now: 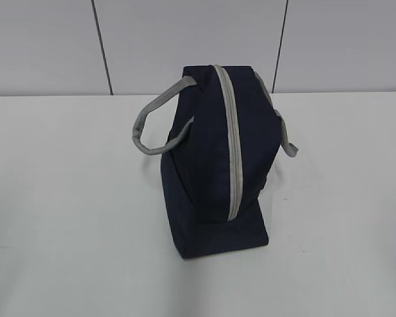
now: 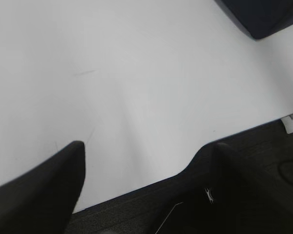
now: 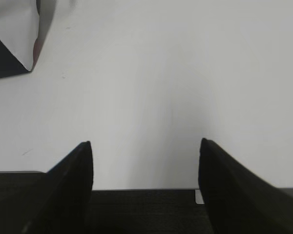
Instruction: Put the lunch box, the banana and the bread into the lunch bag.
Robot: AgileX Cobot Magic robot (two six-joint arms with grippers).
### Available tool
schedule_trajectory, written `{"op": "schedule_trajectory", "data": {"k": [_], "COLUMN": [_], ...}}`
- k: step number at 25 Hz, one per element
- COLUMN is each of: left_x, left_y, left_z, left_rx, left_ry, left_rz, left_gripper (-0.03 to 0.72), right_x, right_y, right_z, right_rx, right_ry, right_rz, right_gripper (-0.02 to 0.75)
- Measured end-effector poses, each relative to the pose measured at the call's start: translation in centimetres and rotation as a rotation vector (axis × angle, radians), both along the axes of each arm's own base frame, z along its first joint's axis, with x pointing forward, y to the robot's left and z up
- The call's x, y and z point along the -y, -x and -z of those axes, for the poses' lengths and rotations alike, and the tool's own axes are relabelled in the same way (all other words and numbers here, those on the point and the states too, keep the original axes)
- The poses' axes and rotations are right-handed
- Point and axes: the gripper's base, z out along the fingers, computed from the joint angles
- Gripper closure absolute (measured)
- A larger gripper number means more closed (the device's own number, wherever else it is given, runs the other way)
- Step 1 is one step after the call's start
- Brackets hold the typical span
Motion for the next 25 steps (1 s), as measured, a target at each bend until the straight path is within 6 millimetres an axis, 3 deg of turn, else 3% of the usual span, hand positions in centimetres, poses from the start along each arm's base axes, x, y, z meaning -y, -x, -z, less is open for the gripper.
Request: {"op": "schedule_trajectory", "data": {"k": [16, 25], "left_x": [0.0, -0.1], "left_y": [0.0, 0.0], "left_z": [0.0, 0.0], "left_rx": [0.001, 0.000], "left_ry": [-0.002, -0.001], "left_rz": [0.003, -0.025], "left_gripper": [0.180, 0.204], "right_x": [0.0, -0.1], "right_y": [-0.1, 2.0], "right_z": [0.1, 0.1], "right_rx": [0.016, 0.160], "right_ry": [-0.001, 0.005], "right_rz": [0.000, -0.002], "right_gripper": [0.222, 0.222]}}
